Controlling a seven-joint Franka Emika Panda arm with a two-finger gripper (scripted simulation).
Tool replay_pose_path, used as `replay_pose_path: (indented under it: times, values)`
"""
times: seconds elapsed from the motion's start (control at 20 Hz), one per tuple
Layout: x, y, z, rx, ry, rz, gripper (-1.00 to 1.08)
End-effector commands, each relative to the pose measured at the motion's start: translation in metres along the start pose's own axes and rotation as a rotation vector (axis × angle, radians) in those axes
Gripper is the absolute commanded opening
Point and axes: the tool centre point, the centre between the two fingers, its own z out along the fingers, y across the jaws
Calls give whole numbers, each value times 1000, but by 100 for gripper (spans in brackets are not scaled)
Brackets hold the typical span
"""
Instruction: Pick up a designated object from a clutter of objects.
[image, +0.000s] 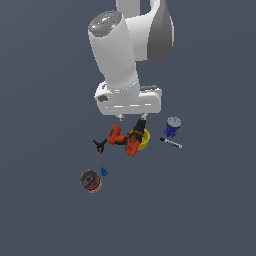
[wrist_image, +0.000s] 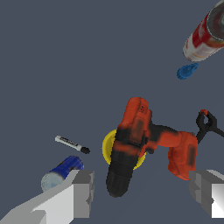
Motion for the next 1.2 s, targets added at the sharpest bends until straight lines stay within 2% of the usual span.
replay_pose_path:
  times: [0.0,0.3,0.55,0.85,1.15]
  values:
    - [-8,-1,16,46,-18,34,68]
    - [-29,-3,52,151,-56,129,68]
    - [-45,-2,76,217,-79,205,68]
    - [-58,0,94,264,-95,270,68]
    - [-64,1,102,284,-102,302,68]
